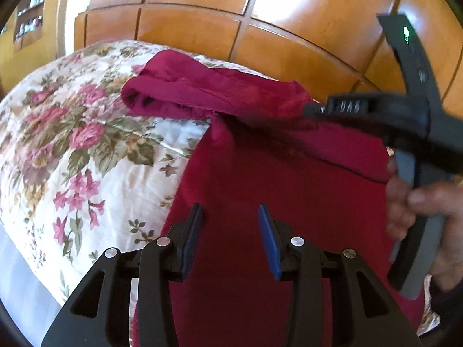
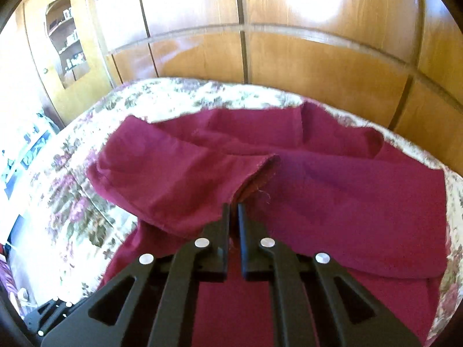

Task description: Fold small clothes

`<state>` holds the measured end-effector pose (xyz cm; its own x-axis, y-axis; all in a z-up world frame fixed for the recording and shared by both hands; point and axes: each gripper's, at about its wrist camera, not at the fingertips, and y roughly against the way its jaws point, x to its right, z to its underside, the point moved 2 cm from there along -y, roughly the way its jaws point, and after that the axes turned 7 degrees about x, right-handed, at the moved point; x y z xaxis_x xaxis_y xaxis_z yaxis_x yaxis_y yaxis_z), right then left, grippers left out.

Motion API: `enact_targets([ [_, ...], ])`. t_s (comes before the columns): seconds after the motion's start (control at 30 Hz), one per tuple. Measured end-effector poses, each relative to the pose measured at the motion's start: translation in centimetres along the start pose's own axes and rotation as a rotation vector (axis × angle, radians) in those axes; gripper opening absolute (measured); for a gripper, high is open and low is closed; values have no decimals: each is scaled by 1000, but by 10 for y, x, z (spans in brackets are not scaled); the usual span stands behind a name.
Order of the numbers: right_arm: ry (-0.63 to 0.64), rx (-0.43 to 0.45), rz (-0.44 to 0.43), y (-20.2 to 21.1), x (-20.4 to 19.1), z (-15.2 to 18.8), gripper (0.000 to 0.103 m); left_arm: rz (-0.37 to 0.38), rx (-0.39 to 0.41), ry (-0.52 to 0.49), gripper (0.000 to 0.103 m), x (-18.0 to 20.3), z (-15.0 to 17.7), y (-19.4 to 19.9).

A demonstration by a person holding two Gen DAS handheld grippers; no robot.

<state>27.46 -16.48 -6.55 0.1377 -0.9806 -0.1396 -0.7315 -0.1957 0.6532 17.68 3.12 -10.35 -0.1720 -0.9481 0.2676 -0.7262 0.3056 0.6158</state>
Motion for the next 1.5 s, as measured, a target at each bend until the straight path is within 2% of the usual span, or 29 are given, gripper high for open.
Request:
enact_targets([
  [0.2, 69, 27, 23, 7, 4, -8, 5, -14, -3, -4, 38, 2, 3, -1],
  [0.43, 65, 76, 20, 24, 18, -44, 4, -14, -11, -9, 38, 2, 1, -2],
  [0.57, 26, 106, 9, 35, 38, -76, 4, -13, -16, -8, 38, 1, 0, -4],
  [0.77, -41, 155, 22, 56, 77, -97, 4, -3, -25, -11, 38, -4, -4, -8],
  [0.87, -83, 157, 75, 61, 109, -93, 4, -16, -55, -22, 38, -8, -5, -15],
  [0.97, -149, 123, 140, 62, 149, -75, 0, -17, -63, -14, 38, -10, -8, -16],
  [1.17, -267, 13, 294, 53, 221, -17, 0, -17, -70, 39, 38, -14, -18, -17],
  [1.23, -320, -14, 265, 50, 234, -3, 1, -41, -57, 27, 38, -15, -23, -17],
  [1.27, -359, -13, 228, 50, 238, 4, 6, -48, -55, 31, 38, -16, -25, -17],
  [1.33, -417, 10, 169, 51, 243, 11, 28, -55, -48, 48, 38, -20, -30, -18],
  [1.37, -445, 20, 138, 50, 243, 12, 42, -63, -45, 47, 38, -20, -31, -18],
  [1.4, -471, 21, 97, 46, 241, 12, 46, -74, -44, 44, 38, -21, -32, -19],
  [1.5, -487, 9, 46, 26, 225, 7, 46, -80, -45, 41, 38, -21, -32, -18],
])
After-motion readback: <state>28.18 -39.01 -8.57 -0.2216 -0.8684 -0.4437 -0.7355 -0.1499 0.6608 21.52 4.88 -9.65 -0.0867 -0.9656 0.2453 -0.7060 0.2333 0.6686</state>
